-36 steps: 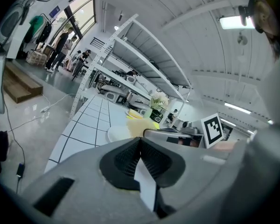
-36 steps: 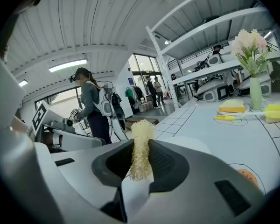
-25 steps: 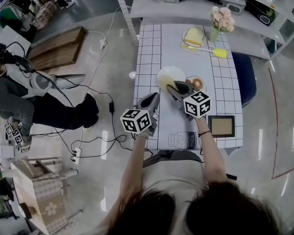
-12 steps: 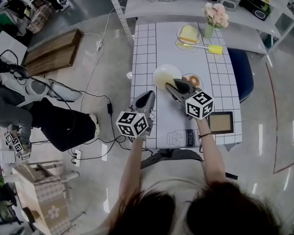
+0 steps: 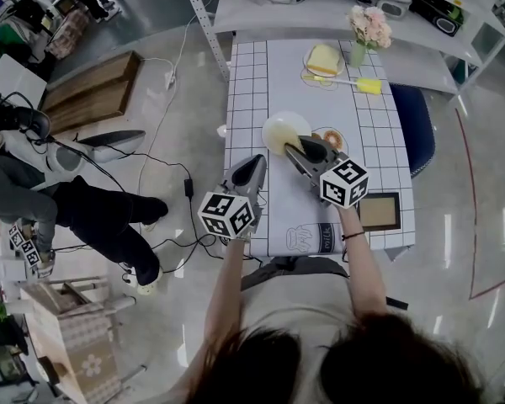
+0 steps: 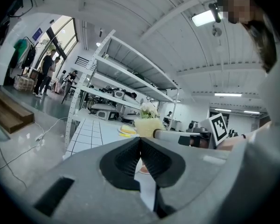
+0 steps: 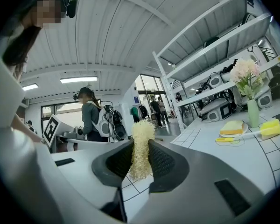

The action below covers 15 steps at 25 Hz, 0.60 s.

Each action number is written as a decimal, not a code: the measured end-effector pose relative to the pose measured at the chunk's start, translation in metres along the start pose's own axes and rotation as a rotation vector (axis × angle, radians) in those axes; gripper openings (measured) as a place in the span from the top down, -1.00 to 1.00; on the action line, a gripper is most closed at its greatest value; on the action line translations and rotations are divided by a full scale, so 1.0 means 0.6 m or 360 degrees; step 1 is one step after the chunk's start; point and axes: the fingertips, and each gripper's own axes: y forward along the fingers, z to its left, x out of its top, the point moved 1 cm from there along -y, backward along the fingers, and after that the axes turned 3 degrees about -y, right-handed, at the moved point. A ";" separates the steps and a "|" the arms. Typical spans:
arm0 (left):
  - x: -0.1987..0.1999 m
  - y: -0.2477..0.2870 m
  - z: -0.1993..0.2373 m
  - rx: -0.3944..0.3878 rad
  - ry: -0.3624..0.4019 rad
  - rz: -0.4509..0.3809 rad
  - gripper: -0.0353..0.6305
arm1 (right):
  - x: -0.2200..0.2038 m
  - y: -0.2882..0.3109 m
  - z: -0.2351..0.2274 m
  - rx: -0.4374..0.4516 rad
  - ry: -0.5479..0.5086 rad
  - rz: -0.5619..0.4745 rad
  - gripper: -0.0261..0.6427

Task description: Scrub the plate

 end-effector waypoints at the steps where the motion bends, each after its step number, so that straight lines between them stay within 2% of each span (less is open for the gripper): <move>1: 0.000 0.000 0.000 0.0000 0.0004 -0.0001 0.86 | 0.000 0.000 0.001 0.0002 -0.0002 -0.0001 0.70; 15: 0.001 -0.005 0.003 0.0004 0.0004 -0.0022 0.86 | 0.008 0.004 0.010 0.0045 -0.0029 -0.0020 0.70</move>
